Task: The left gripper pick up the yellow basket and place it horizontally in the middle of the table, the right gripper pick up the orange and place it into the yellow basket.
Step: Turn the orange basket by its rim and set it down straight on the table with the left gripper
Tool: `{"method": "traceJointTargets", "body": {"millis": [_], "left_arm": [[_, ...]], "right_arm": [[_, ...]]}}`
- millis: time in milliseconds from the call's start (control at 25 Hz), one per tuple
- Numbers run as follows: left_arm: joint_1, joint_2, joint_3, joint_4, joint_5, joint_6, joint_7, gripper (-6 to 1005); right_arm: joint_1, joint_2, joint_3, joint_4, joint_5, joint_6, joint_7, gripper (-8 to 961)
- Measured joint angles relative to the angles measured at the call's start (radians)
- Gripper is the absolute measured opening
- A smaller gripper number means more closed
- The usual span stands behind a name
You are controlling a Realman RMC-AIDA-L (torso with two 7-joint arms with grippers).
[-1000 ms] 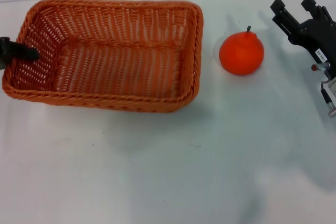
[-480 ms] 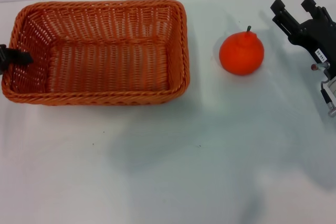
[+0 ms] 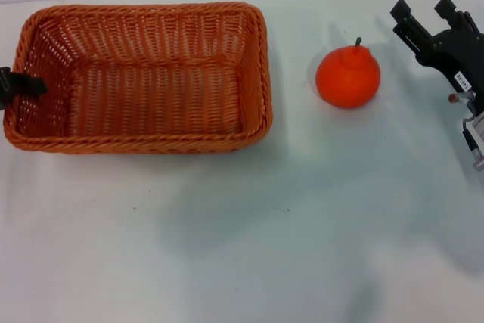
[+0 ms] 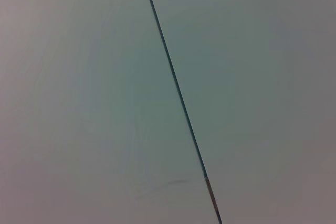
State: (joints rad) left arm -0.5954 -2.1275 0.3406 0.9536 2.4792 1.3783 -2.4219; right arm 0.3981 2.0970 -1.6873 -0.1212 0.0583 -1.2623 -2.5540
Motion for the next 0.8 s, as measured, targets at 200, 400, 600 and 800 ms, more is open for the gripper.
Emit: {"method": "traceJointTargets", "body": {"millis": [200,400,600,800], "left_arm": [[0.006,-0.012,0.0,0.012,-0.001,-0.012,0.002,194],[0.009,-0.019,0.0,0.028,-0.001,-0.016,0.004,206],[0.009,-0.024,0.002,0.034,-0.002,-0.018,0.003,218],[0.01,-0.028,0.016,0.036,-0.002,-0.02,0.004,229]], "right_arm": [[-0.001,0.0,0.0,0.002,0.0,0.0,0.0,929],[-0.001,0.0,0.0,0.003,0.0,0.0,0.0,929],[0.0,0.0,0.0,0.005,0.0,0.0,0.0,929],[0.001,0.0,0.0,0.005,0.0,0.0,0.0,929]]}}
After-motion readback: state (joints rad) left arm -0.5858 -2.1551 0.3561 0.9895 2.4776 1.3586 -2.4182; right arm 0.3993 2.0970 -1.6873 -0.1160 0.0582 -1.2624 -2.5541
